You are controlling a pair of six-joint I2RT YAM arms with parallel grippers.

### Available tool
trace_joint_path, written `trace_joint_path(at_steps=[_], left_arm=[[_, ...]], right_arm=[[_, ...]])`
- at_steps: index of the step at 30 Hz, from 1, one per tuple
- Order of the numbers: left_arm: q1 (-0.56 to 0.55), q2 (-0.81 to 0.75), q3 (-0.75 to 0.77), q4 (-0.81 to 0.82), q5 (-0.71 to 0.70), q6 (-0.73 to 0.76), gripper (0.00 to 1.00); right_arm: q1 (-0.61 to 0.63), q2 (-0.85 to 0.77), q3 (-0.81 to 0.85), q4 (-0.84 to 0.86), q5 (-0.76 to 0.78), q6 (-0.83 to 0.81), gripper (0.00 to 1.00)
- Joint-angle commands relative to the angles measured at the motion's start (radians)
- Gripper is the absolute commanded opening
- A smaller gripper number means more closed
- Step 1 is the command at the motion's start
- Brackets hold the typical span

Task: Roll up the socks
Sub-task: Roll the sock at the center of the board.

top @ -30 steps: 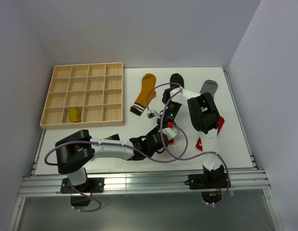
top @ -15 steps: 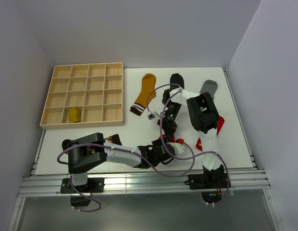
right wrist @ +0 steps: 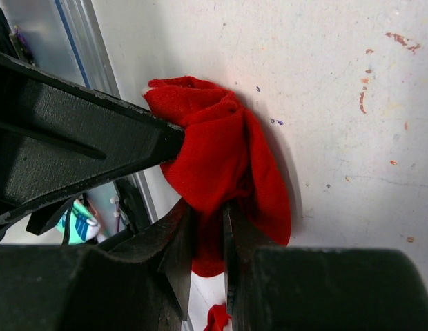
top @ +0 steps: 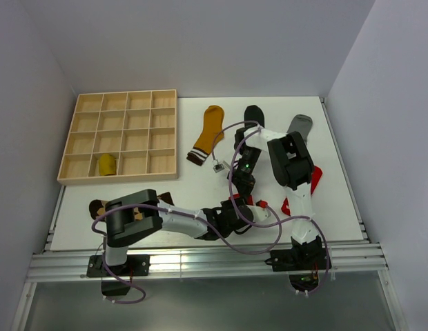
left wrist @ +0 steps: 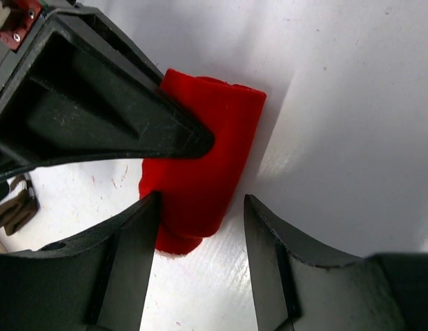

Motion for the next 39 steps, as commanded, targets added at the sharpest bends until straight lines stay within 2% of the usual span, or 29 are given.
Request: trace_joint_path(at_steps=[1,7,10,15,16,19,22,27,34,39], left_arm=[[0.011,0.037,0.034,-0.004,0.101,0.026,0.56],[0.018,0.088,0.079,-0.099,0.253,-0.004,0.55],[0.024,0.093,0.080,-0.110,0.289,-0.014,0.49],[0.043,0.102,0.091,-0.142,0.361,-0.029,0.32],[0.043,0.108,0.096,-0.149,0.376,-0.032,0.23],[0.043,0.125,0.109,-0.169,0.398,-0.041,0.10],[0.043,0.126,0.112,-0.180,0.410,-0.053,0.00],[0.044,0.128,0.112,-0.206,0.421,-0.083,0.00],[0.052,0.110,0.096,-0.200,0.407,-0.165,0.00],[0.098,0.033,0.048,-0.145,0.381,-0.288,0.00]], right_arm=[[0.000,0.044,0.019,0.058,0.088,-0.026,0.20],[0.002,0.055,0.032,0.040,0.088,-0.032,0.21],[0.000,0.052,0.032,0.037,0.088,-0.034,0.21],[0.000,0.055,0.032,0.026,0.086,-0.042,0.23],[0.000,0.055,0.030,0.023,0.086,-0.045,0.23],[0.000,0.043,0.025,0.033,0.080,-0.043,0.25],[-0.006,0.015,0.025,0.041,0.046,-0.042,0.31],[-0.028,-0.043,0.047,0.058,-0.046,-0.019,0.43],[-0.139,-0.173,0.134,0.110,-0.170,0.104,0.56],[-0.231,-0.274,0.144,0.211,-0.213,0.246,0.57]])
